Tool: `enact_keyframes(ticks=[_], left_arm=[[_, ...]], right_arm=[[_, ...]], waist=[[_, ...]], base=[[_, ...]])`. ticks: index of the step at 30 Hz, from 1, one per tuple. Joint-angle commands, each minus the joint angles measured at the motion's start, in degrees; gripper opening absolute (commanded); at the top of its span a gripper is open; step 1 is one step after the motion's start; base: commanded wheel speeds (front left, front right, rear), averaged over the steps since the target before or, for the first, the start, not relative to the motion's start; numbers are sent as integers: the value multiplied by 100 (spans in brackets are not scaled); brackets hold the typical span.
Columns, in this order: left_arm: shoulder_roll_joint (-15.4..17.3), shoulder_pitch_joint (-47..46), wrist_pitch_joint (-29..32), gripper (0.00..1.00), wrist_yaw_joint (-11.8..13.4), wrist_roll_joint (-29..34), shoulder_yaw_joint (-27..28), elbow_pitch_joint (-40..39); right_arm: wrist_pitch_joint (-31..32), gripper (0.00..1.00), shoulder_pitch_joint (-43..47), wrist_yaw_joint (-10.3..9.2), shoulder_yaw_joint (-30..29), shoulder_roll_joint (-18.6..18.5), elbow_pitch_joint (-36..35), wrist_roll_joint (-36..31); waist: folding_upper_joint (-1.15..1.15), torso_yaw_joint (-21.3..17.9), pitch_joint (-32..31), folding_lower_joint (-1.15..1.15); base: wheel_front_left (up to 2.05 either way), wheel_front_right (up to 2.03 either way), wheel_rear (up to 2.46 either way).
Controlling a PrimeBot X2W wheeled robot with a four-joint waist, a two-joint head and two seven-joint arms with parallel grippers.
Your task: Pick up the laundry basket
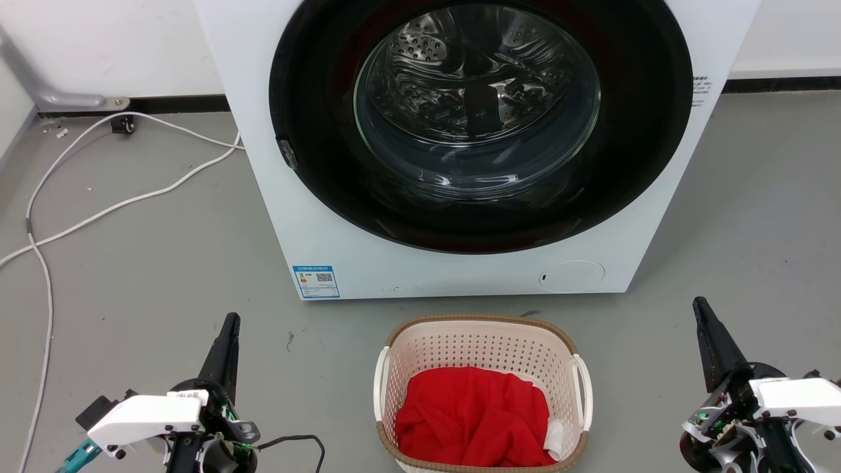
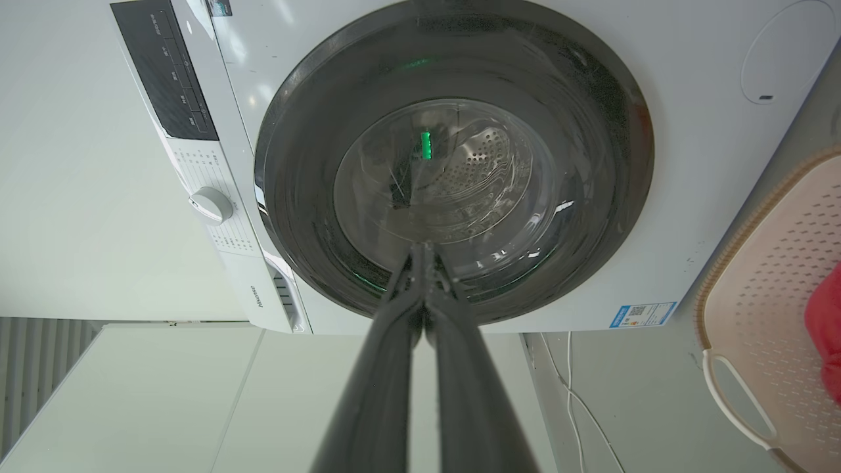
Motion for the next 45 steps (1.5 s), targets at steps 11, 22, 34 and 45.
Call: enact_keyframes(ticks=[11, 22, 34, 45], left_arm=[[13, -48, 13, 0, -11, -8, 12, 3], [13, -48, 13, 0, -11, -8, 12, 3], [13, -48, 13, 0, -11, -8, 12, 3], [-13, 108, -206, 100, 1, 320, 20, -21]], right_arm=[[9, 0, -58, -2, -5, -5, 6, 25], [9, 0, -58, -2, -5, -5, 6, 25], [9, 0, -58, -2, -5, -5, 6, 25], [-208, 100, 86, -1, 17, 7, 55, -330]], waist=[[0, 0, 0, 0], [0, 0, 0, 0], [0, 0, 0, 0], [0, 2, 4, 0]], base=[[0, 0, 0], [0, 0, 0], [0, 0, 0], [0, 0, 0]])
